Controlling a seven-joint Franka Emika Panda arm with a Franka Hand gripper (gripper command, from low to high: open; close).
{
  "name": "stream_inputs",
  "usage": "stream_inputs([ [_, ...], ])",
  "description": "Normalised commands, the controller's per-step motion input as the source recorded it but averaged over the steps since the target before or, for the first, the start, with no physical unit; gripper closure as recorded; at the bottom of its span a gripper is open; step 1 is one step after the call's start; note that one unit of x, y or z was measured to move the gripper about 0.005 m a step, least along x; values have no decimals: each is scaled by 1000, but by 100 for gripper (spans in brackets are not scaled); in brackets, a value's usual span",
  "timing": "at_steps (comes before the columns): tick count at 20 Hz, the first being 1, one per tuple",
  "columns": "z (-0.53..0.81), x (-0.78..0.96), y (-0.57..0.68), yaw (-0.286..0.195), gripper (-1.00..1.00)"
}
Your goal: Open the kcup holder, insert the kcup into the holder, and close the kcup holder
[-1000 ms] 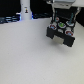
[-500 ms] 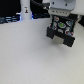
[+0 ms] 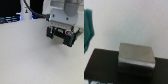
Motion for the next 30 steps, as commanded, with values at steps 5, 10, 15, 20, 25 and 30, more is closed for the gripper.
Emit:
stream_inputs([
  [5, -161, -83, 38, 285, -100],
  [10, -197, -266, 53, 263, -100],
  [15, -130, -409, 228, 196, -100],
  [20, 4, -331, 411, 147, -100],
  [25, 11, -368, 454, 133, -100],
  [30, 7, -459, 360, 130, -100],
])
